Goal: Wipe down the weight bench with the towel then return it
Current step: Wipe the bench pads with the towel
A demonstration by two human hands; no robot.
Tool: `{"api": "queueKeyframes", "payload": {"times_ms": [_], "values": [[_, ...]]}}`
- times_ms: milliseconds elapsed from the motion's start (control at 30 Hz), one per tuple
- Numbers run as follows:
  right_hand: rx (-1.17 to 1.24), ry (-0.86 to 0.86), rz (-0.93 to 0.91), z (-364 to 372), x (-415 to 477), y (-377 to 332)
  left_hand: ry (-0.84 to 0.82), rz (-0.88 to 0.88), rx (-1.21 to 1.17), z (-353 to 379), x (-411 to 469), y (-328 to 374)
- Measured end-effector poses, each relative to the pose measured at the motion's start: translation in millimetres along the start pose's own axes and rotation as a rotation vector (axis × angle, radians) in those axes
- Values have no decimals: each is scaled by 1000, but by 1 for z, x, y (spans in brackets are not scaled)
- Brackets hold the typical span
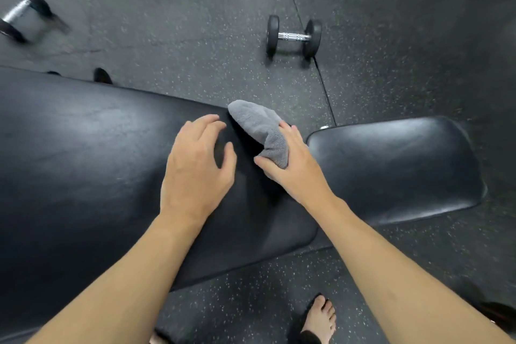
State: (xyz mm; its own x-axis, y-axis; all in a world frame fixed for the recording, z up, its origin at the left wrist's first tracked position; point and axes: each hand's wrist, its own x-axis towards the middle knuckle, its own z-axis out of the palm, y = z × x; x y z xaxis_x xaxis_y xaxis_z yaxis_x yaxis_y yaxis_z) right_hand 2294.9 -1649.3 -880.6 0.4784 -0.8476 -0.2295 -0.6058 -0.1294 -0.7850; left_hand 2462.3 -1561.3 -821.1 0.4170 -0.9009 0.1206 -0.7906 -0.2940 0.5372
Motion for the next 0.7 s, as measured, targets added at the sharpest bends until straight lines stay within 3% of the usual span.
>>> {"api": "queueKeyframes", "payload": {"times_ms": [200, 300, 433, 567, 700], "values": [[68, -15, 152, 4, 53, -18, -4, -21, -48, -2, 1, -1], [-66, -77, 175, 8, 80, -52, -62, -26, -25, -16, 5, -5], [-118, -162, 84, 39, 86, -118, -62, 104, 247, -76, 29, -41], [-8, -172, -70, 72, 80, -174, -102, 154, 545, -147, 47, -89], [-196, -142, -174, 63, 83, -158, -144, 179, 583, -158, 42, -98]]}}
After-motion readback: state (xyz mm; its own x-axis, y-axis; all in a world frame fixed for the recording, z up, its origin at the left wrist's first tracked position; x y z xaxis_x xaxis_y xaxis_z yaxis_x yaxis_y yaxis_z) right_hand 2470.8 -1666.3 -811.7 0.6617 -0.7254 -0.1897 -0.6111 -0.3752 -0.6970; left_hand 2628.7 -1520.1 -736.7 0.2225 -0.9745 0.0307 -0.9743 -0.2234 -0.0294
